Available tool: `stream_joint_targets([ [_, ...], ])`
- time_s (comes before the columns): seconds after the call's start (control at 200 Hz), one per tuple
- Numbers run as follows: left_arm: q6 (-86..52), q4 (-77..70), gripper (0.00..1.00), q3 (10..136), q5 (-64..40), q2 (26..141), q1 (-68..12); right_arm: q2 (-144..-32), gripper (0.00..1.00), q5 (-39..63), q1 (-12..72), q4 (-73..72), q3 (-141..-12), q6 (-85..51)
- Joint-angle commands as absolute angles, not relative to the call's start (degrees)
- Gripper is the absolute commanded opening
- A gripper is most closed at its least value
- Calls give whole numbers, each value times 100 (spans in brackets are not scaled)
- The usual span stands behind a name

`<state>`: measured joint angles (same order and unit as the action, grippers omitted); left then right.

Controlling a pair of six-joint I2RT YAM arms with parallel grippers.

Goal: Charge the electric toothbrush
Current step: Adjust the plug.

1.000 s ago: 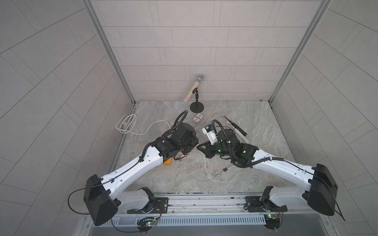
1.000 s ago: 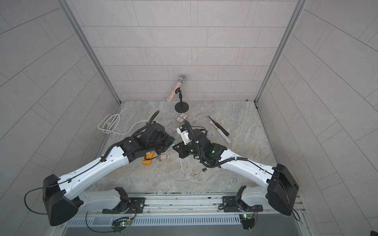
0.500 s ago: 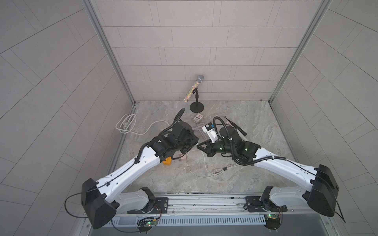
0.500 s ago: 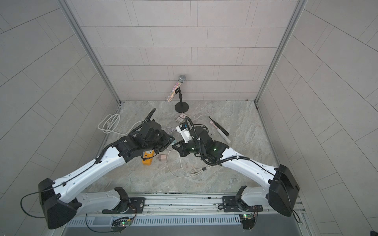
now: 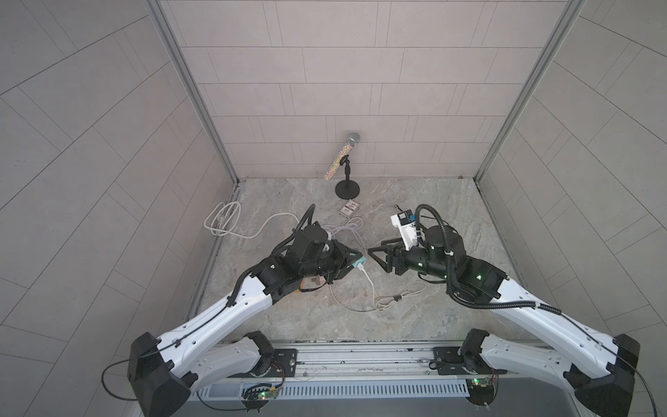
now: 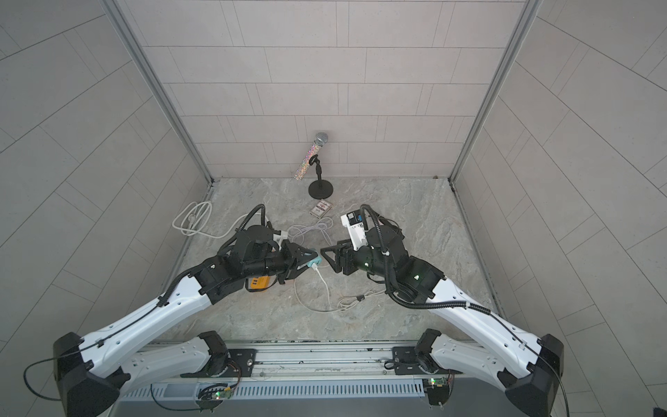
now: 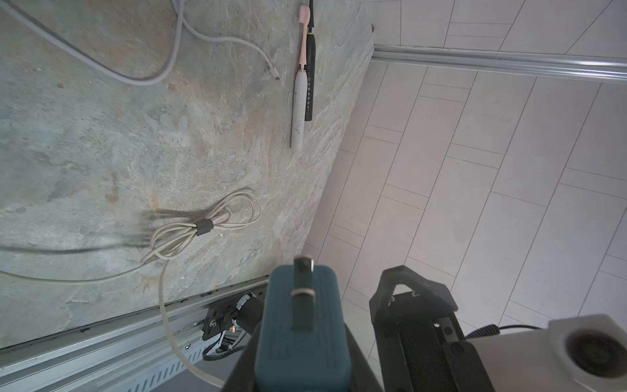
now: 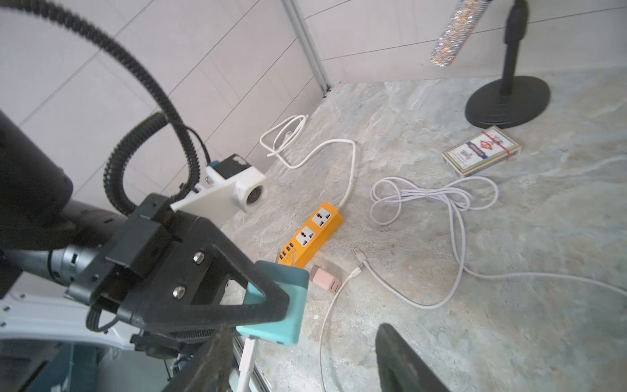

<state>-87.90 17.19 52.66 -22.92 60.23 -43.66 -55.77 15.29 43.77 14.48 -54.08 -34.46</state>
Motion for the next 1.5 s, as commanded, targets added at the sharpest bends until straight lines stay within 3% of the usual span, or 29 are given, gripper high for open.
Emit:
stream_joint_targets([
  [0.0, -8907, 1442, 0, 5287, -2393, 5860, -4351, -5528, 72, 1506, 4322, 1745, -5572, -4040],
  [0.11, -9030, 1031, 0, 5148, -2576, 5862, -4352, -5636, 73, 2328, 4230, 1603, -5598, -4086],
  [0.215, -9433, 416, 0, 4910, -2730, 5823, -4346, -5466, 70, 2586, 4312, 1573, -5443, -3141],
  [0.48, -9634, 843, 0, 5001, -3002, 5604, -4266, -4673, 70, 1059, 4454, 459, -4391, -271],
  [0.77, -9433, 1596, 0, 5520, -3500, 5559, -4018, -4992, 71, 769, 5047, -1222, -3955, 2688],
  [0.885, -9467, 1636, 1, 5570, -3592, 5554, -3931, -5083, 69, 956, 5308, -996, -4115, 3431],
  [1.071, -9488, 1705, 1, 5733, -3665, 5555, -3936, -5290, 68, 554, 5641, -1012, -4099, 4228],
  [1.281, -9390, 1818, 1, 5819, -3721, 5554, -3935, -5491, 60, 351, 5721, -1390, -4165, 4641],
  [1.496, -9578, 1640, 1, 5625, -3479, 5428, -3924, -4861, 58, 601, 6058, -457, -4266, 4470],
])
